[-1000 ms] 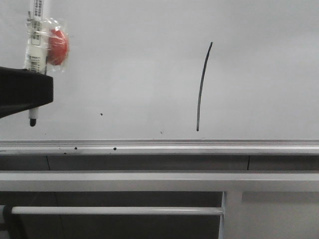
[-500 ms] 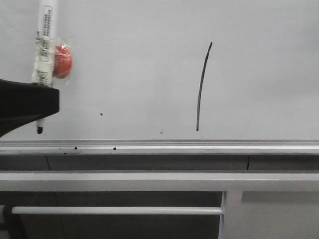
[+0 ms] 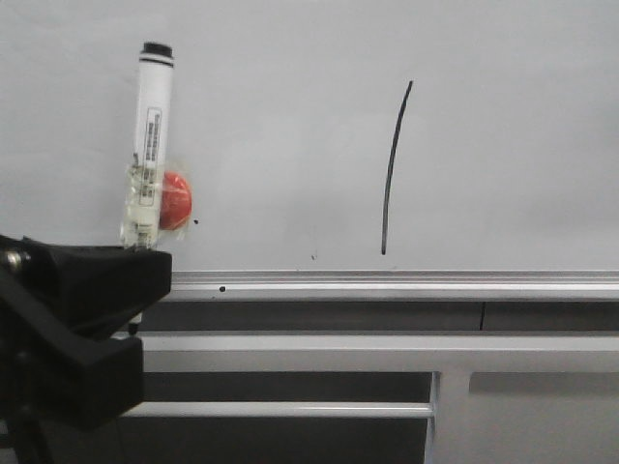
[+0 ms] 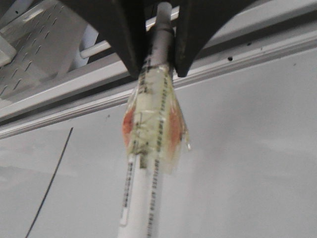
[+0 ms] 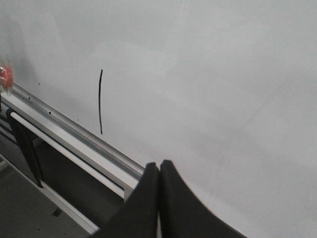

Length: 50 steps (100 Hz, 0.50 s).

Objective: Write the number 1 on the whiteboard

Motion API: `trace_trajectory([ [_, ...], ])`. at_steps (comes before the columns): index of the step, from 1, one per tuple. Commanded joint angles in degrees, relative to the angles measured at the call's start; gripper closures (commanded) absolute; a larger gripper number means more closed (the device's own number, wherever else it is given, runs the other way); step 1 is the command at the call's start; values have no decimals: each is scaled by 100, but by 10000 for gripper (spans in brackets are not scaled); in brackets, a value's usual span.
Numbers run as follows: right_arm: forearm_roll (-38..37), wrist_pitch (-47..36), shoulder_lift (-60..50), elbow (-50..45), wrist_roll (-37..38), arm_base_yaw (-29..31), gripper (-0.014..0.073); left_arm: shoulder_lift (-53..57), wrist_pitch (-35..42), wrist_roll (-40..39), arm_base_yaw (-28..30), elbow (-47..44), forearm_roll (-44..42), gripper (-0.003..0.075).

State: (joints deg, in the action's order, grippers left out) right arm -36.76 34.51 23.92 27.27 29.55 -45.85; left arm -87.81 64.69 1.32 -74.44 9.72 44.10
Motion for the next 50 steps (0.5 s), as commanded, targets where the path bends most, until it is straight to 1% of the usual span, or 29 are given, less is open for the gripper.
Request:
trace_trajectory([
  [1,-299,-302,25,140,-13,-11,657,-42,1462,-207,-63,125,93,741],
  [20,-368,-302,25,136,-13,-11,657,-32,1462,-207,-63,290,148,741],
  [50,-368,-423,25,-102,-13,-11,657,-32,1462,-207,219,503,84,741],
])
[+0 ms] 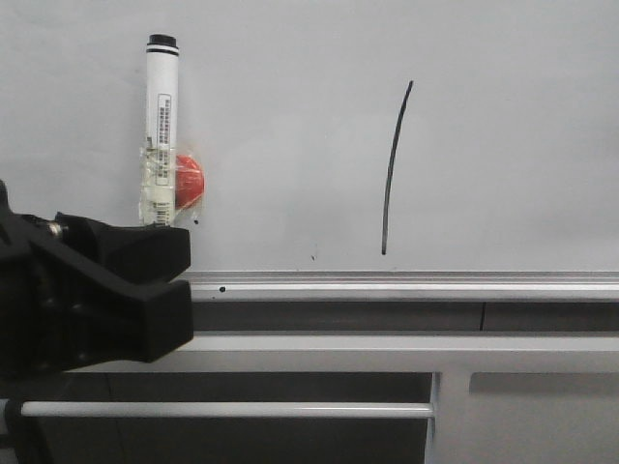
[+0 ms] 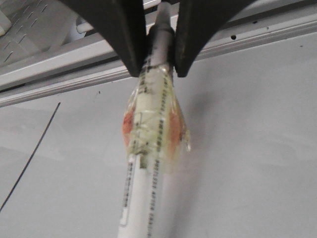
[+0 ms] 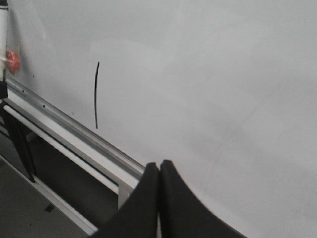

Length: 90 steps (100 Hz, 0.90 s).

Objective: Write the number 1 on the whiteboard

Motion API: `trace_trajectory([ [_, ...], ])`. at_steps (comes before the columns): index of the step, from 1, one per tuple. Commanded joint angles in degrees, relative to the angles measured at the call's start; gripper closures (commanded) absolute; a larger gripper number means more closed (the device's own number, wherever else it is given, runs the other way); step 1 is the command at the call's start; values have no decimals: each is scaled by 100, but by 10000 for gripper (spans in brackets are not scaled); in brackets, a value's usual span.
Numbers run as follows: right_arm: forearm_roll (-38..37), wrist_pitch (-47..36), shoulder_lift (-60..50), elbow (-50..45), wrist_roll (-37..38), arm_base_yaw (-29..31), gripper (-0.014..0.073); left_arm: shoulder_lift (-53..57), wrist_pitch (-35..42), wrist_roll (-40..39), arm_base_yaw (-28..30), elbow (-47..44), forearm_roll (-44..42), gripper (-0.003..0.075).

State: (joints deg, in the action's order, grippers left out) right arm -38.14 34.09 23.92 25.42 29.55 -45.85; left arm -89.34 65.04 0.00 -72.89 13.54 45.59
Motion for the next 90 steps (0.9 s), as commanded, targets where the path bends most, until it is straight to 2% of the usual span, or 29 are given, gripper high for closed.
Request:
trace_trajectory([
  [1,-230,-380,25,83,-13,-11,657,121,1426,-75,78,121,-79,741],
  [63,-242,-529,25,83,-13,-11,657,89,1356,-75,521,405,-57,741],
  [90,-242,-553,25,83,-13,-11,657,89,1127,-75,539,405,-44,740],
])
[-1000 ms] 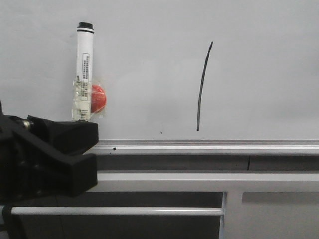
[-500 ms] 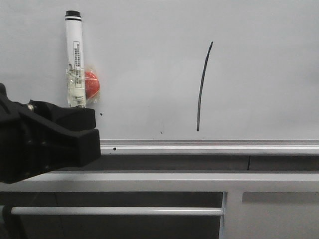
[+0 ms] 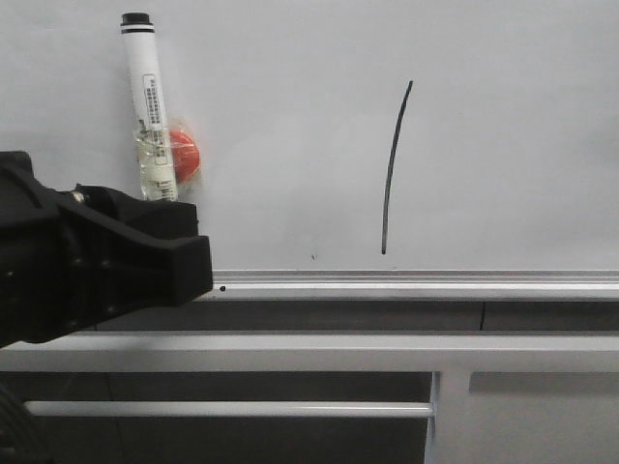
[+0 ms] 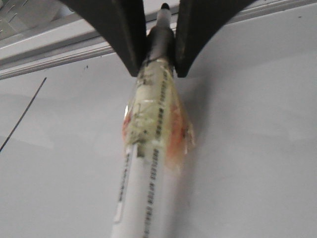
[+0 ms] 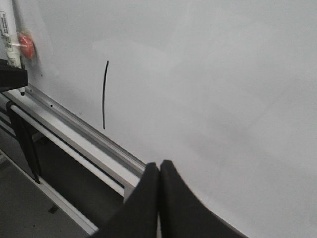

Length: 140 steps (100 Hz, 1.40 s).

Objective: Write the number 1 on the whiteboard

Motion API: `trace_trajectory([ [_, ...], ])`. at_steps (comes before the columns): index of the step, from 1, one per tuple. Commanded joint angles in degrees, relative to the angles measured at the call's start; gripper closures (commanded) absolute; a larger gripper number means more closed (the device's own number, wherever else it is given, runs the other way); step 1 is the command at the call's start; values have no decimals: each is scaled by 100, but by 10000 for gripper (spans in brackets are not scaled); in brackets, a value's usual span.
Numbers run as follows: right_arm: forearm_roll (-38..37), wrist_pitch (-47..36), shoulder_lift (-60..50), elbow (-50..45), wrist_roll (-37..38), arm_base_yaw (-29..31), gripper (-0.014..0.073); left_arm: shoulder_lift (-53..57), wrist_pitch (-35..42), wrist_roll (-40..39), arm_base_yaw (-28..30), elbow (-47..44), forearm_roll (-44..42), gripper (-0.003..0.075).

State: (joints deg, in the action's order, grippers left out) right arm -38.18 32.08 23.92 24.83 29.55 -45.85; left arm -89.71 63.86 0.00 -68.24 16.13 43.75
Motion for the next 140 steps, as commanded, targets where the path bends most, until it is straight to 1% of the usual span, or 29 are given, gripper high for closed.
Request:
trace_trajectory([
  [1,-238,-352,25,141,-13,-11,657,125,1234,-75,74,147,130,740],
  [15,-238,-352,25,141,-13,-11,657,125,1222,-75,74,123,117,736],
  [22,-238,-352,25,141,-13,-11,657,125,1276,-75,74,62,117,702],
  [29,-238,-352,25,141,-13,-11,657,125,1365,-65,74,-12,117,639],
  [41,-238,-352,25,141,-13,-11,657,125,1502,-65,74,-128,117,506],
  [48,-238,-352,25,141,-13,-11,657,125,1544,-65,74,-173,117,451],
  [51,-238,-352,25,141,-13,-11,657,125,1544,-65,74,-182,117,440],
  [69,-238,-352,25,141,-13,-11,657,125,1544,-65,74,-186,-6,435],
  [87,-238,-258,25,141,-13,-11,657,125,1544,-65,74,-186,-492,435],
  [110,-238,-55,25,141,-13,-11,657,136,1544,-65,74,-390,-455,435],
  [129,-238,-50,25,141,-13,-11,657,149,1544,-75,74,-524,-483,431],
  [140,-238,-50,25,141,-13,-11,657,214,1544,-75,74,-637,-483,394],
])
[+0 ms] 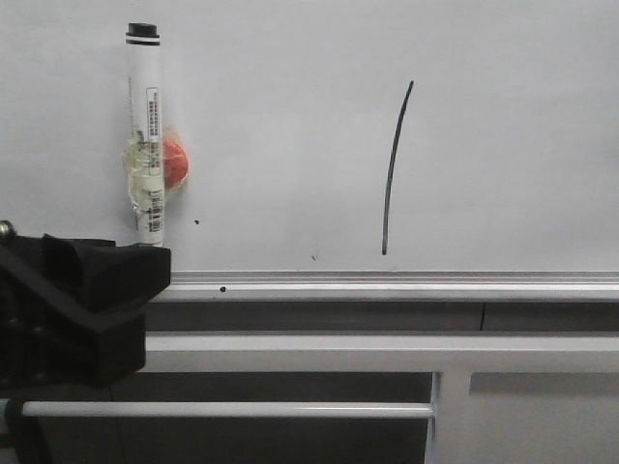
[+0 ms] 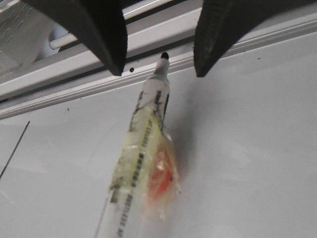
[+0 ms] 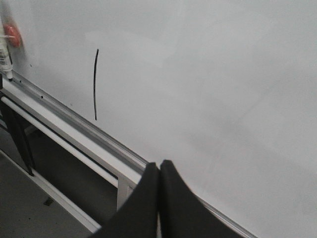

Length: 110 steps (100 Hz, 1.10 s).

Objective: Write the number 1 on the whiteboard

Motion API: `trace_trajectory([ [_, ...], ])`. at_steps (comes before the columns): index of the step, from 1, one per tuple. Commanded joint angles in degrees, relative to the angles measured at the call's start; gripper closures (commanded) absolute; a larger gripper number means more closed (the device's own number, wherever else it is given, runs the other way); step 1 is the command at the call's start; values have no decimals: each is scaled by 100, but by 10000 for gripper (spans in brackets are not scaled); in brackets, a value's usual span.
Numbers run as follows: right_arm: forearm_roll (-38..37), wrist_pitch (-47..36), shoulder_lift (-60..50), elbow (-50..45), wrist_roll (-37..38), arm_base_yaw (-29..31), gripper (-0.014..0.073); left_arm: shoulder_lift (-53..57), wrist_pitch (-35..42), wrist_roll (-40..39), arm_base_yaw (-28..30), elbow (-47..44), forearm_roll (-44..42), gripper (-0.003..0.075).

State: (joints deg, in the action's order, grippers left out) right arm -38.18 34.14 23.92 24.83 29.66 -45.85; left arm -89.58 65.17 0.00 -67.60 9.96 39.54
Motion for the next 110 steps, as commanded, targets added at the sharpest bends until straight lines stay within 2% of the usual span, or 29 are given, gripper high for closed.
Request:
trace_trajectory([
  [1,-238,-256,25,141,-25,-11,657,204,1413,-75,10,-42,-63,392],
  [15,-238,-256,25,141,-25,-11,657,464,1413,-75,10,-236,-16,381],
  [24,-238,-256,25,141,-25,-11,657,694,1413,-75,10,-368,-16,418],
  [29,-238,-256,25,141,-25,-11,657,810,1413,-75,10,-448,2,505],
  [38,-238,-292,25,141,-25,-11,657,1034,1413,-75,10,-563,2,744],
  [57,-294,-1369,-293,-11,-2,-11,657,1415,1413,111,10,-801,76,741],
  [68,-224,-1284,-593,-332,224,-11,657,1541,1413,444,10,-863,227,741],
  [79,-238,-1219,-980,-839,405,-11,657,1621,1413,455,10,-871,264,741],
  [91,-1142,-1655,-1236,-1322,405,-11,657,1683,1413,1003,10,-871,264,741],
  [110,-616,-1870,-1250,-1638,405,-11,657,1776,1413,1358,10,-871,276,741],
])
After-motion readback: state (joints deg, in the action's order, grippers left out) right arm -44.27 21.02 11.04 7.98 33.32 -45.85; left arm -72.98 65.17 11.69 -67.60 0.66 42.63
